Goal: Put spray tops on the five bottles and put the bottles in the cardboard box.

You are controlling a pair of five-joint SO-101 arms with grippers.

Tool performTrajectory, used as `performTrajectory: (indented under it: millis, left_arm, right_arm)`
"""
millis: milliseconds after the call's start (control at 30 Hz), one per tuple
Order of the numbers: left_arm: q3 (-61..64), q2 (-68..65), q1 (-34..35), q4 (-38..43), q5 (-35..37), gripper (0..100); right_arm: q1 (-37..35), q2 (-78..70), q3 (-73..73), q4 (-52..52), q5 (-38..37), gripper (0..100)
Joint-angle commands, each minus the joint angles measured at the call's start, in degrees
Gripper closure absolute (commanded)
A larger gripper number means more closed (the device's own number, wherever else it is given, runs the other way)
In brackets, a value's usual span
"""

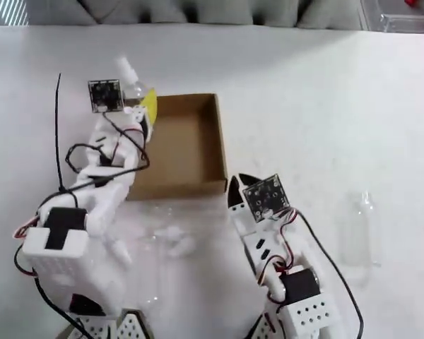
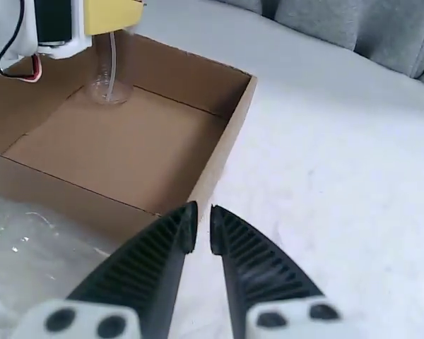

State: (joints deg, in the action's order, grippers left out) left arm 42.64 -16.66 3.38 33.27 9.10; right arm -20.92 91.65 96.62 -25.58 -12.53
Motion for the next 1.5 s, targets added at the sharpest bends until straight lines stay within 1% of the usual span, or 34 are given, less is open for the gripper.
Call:
performTrajectory:
  millis: [0,200,300,367,833,1100,1333,1467]
  left_arm:
    - [-3.52,-0.40,0.75,3.43,-0.79,93]
    - [-2.99,-0.66,0.57,3.43,-1.32,93]
    - [-2.73,-0.84,0.48,3.25,-6.68,93]
    - [-1.67,-0.84,0.48,3.43,-8.62,93]
    - [0.62,-0.75,0.57,3.52,-8.44,92]
    - [1.76,-0.57,1.01,3.25,-8.35,78]
    - [2.73,-0.40,1.27,3.34,-8.35,76]
    - [2.73,-0.40,1.71,3.16,-8.26,72]
  right_arm:
    - [0.57,0.57,0.53,-0.04,0.44,98.4]
    - [0.57,0.66,0.53,0.04,0.35,98.4]
    - [0.57,0.66,0.53,0.13,0.35,98.4]
    - [0.57,0.66,0.53,0.13,0.35,98.4]
    - [0.66,0.66,0.53,0.13,0.09,98.4]
    - [0.66,0.66,0.53,0.13,0.00,98.4]
    - [0.66,0.66,0.53,0.22,0.00,98.4]
    - [0.66,0.66,0.53,0.31,0.00,98.4]
